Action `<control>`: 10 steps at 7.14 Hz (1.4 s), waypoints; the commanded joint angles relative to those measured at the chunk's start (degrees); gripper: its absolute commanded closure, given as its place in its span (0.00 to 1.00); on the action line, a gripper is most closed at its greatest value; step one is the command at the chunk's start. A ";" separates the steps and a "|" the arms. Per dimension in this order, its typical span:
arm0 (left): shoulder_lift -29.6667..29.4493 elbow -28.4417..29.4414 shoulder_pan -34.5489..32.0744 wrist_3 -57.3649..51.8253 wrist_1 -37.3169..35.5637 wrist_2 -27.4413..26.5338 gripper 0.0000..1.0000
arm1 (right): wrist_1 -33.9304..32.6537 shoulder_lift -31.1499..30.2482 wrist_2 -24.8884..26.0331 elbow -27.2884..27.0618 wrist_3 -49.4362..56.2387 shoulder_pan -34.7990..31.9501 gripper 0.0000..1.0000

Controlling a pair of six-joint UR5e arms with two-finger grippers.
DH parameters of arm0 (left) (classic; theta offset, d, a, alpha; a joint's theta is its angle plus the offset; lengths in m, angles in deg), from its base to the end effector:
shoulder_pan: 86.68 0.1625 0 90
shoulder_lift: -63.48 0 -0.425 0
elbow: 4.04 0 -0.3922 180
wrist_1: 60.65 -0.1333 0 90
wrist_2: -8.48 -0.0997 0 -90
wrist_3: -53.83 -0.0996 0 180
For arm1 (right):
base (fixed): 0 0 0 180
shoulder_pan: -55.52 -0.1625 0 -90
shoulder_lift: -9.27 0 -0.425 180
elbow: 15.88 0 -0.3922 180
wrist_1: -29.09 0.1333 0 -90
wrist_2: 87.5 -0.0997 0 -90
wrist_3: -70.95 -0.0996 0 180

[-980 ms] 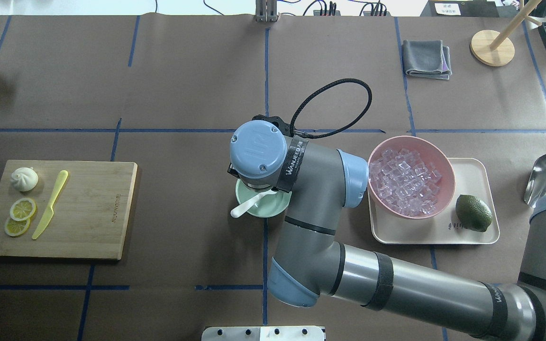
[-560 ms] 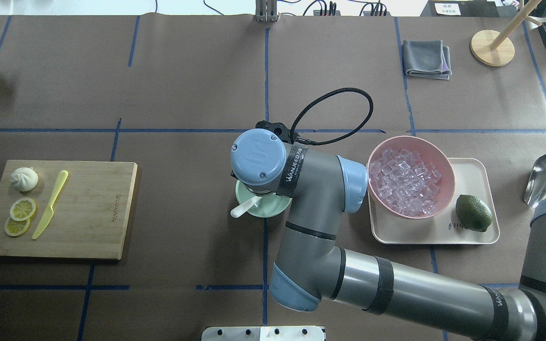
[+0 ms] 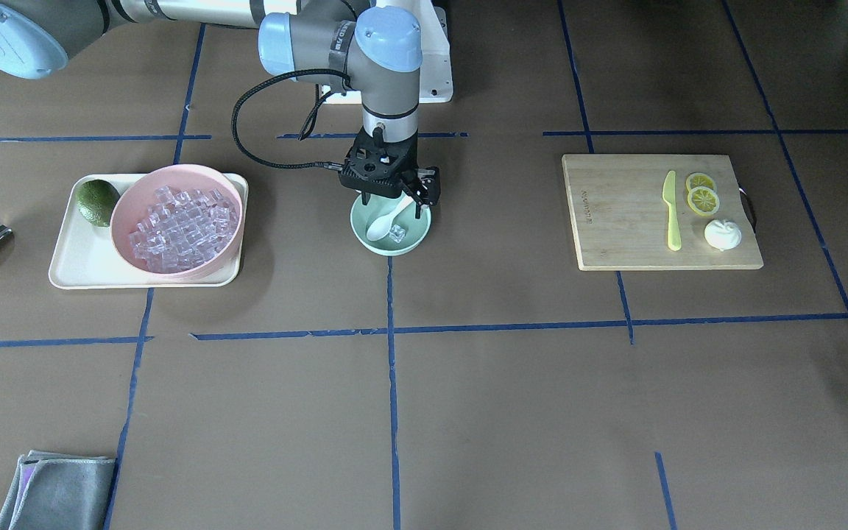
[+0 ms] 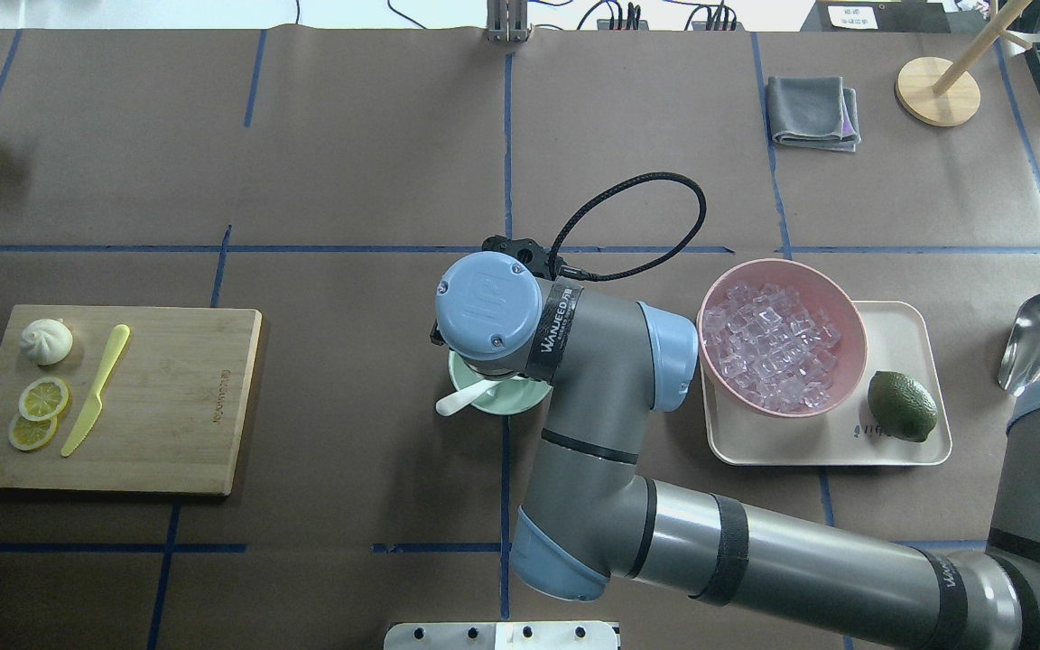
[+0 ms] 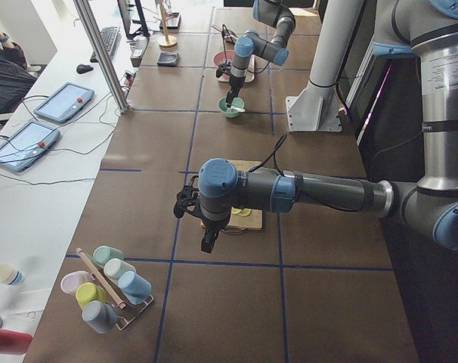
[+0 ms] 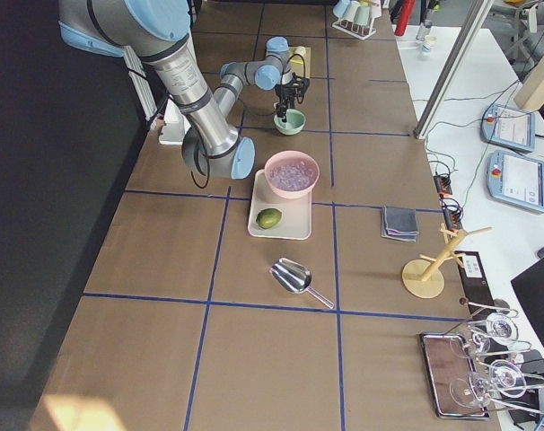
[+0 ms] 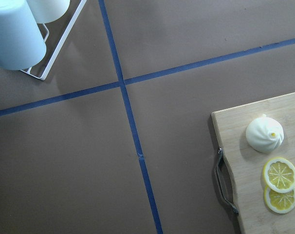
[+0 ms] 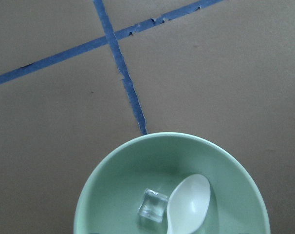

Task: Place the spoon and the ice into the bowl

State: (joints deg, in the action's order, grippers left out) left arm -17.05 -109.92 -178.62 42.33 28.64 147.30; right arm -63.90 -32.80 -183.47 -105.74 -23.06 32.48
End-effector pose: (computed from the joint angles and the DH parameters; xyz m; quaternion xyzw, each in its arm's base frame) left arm -0.0727 -0.4233 0.5933 0.0933 0.4046 0.0963 0.9046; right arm -0.6140 -0.3947 0.1568 0.0154 -0.3833 0.1966 0.9023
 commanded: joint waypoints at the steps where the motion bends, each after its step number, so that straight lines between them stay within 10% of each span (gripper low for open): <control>1: -0.07 0.23 0.00 0.43 -0.34 -0.48 0.00 | -0.09 0.06 -1.84 -0.84 2.93 -2.43 0.01; 10: -0.42 4.89 0.18 0.61 -2.80 -5.67 0.00 | -8.42 -18.36 -32.15 -0.40 76.34 -48.19 0.01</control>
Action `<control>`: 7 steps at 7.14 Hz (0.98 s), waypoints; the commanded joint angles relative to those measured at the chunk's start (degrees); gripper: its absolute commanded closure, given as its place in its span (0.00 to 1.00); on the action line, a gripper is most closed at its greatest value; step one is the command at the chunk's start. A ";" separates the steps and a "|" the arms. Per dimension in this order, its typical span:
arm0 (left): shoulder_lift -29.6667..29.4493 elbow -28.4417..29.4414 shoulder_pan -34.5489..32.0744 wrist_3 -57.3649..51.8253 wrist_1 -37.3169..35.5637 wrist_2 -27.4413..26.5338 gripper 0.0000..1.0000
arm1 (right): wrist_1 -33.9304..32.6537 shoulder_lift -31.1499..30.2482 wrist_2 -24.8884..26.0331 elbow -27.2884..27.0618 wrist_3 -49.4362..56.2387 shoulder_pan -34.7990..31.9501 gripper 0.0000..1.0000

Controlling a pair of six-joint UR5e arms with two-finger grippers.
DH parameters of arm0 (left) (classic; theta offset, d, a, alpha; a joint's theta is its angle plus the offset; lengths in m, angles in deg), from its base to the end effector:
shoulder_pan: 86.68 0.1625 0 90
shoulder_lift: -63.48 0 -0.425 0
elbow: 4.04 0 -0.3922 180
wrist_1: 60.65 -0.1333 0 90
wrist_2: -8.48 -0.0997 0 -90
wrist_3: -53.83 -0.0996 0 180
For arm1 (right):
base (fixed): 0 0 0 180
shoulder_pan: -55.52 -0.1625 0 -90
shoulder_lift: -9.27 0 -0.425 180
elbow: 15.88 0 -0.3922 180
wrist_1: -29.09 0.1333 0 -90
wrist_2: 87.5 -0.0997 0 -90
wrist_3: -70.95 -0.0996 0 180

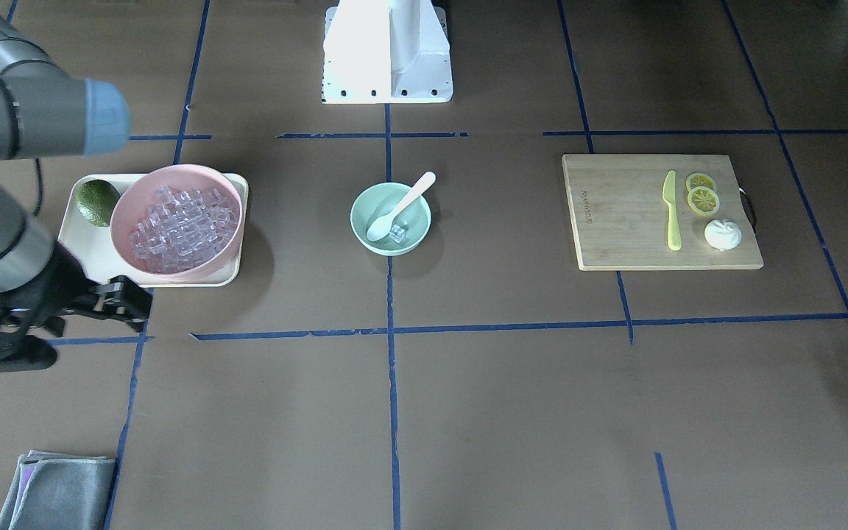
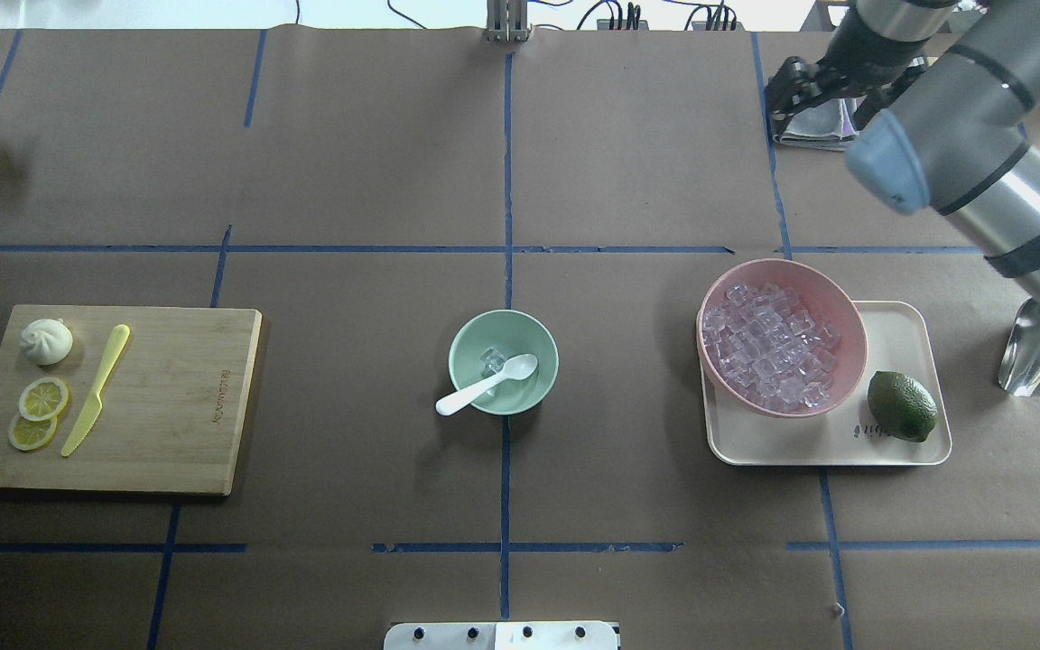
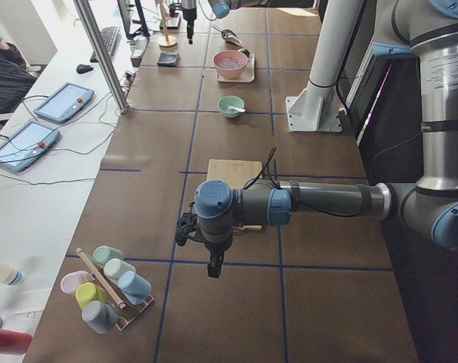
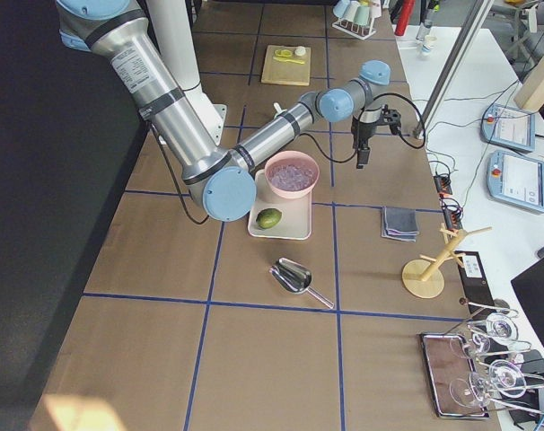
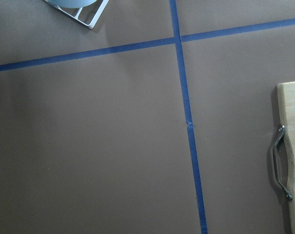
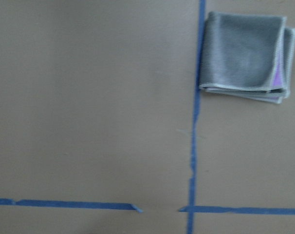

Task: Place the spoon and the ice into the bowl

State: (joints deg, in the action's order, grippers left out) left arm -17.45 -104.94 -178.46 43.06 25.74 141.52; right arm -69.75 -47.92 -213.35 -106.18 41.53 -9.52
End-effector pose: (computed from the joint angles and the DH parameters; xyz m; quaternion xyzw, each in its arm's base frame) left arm -0.0784 -0.4202 0.6455 0.0257 0.3662 0.0672 0.9278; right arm -0.2202 -0.6507 0.3381 0.0404 -0.3590 -0.0285 0.9320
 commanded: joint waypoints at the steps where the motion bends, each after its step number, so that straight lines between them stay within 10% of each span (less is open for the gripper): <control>1: -0.02 -1.05 0.02 -0.04 0.10 0.11 0.00 | -2.58 -8.15 -3.25 0.03 22.54 -10.93 0.01; 7: 0.42 -0.79 -0.16 0.05 2.38 -0.06 0.00 | -1.97 -31.11 -4.49 -1.97 45.42 -27.94 0.00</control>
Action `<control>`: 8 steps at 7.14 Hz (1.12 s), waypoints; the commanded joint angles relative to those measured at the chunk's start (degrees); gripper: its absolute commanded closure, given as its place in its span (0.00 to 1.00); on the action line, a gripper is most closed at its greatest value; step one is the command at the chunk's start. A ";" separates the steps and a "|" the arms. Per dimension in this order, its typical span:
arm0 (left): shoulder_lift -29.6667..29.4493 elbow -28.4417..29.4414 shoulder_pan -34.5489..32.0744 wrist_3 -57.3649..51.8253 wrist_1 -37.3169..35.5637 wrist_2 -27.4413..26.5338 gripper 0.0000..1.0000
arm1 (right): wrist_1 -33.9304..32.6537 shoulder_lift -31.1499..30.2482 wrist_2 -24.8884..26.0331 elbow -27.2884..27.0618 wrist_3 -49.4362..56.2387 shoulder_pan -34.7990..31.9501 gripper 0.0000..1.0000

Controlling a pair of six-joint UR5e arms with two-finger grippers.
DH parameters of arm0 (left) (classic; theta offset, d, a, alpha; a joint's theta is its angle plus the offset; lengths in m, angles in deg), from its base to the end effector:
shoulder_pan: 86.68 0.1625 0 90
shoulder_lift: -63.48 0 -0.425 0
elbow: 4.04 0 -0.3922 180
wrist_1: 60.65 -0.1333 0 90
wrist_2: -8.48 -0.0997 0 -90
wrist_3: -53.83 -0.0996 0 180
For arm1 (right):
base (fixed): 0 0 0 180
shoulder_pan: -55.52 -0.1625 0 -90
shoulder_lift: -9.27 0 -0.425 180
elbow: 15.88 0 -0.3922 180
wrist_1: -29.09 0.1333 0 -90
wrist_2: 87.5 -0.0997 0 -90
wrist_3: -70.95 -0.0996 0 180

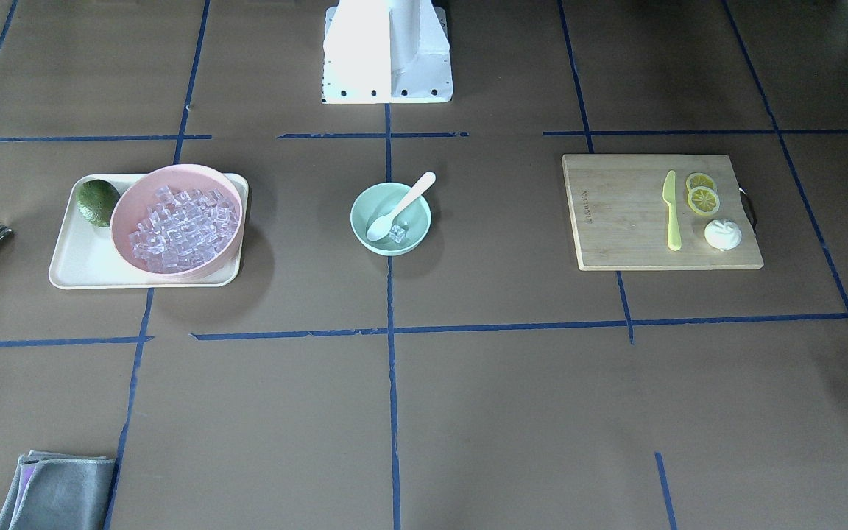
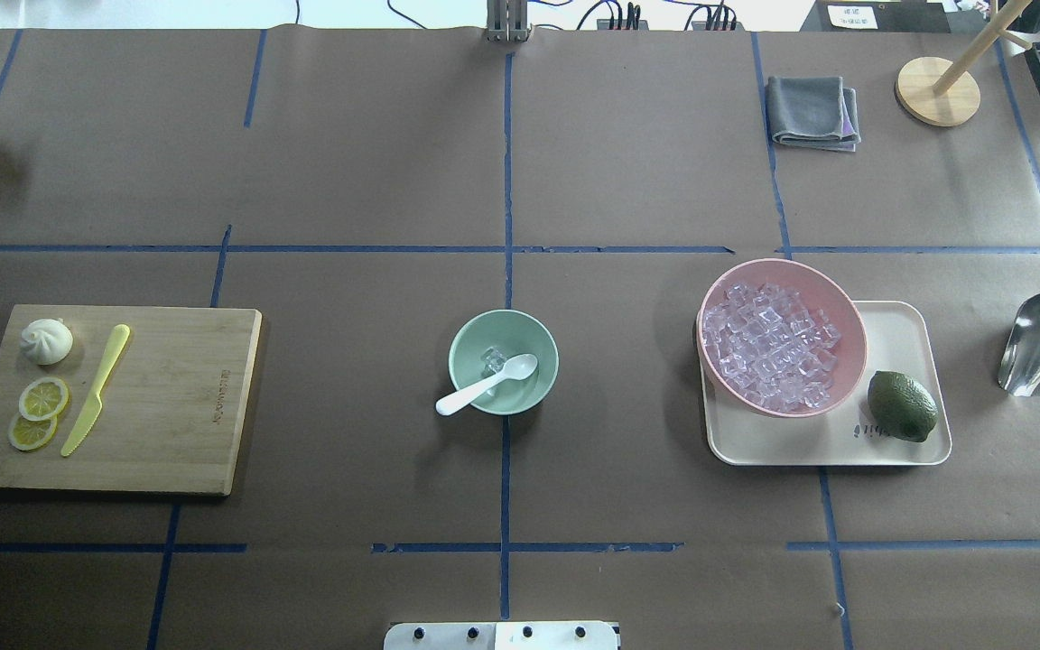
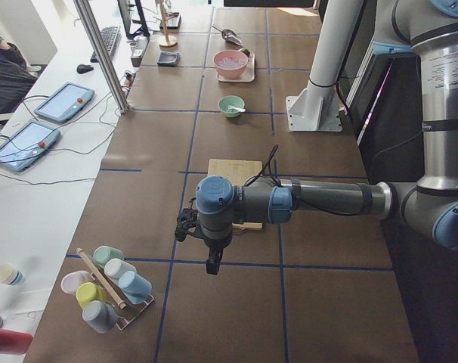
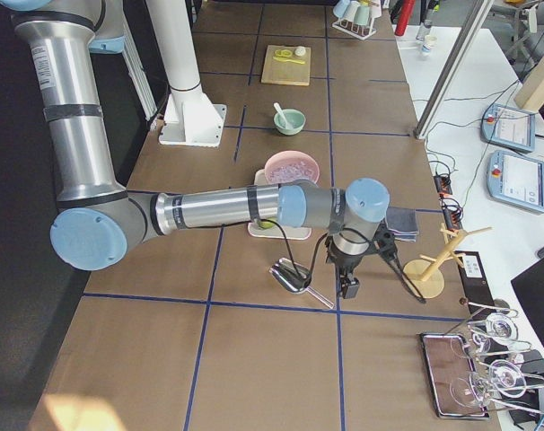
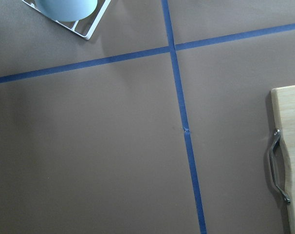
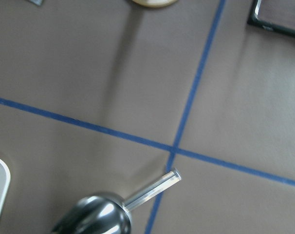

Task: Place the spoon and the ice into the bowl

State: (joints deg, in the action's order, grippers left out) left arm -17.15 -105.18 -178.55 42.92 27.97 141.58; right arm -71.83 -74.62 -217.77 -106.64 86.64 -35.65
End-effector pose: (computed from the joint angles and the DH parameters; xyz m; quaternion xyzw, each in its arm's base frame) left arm -0.0790 -0.4207 0.6418 0.0440 0.3647 0.0745 0.9271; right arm 0.0797 -0.5272 0.6210 0.0176 -0.3452 -0.1065 0.9323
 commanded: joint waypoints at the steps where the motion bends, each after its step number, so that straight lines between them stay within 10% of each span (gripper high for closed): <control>1: 0.12 -0.64 -0.06 0.18 0.15 -0.47 0.00 | 0.11 -7.57 -0.68 -5.36 -2.13 -1.82 0.00; 8: 1.27 -0.64 -0.06 -0.34 0.07 -0.47 0.00 | 0.11 -8.83 -0.95 -6.45 -5.05 -0.59 0.00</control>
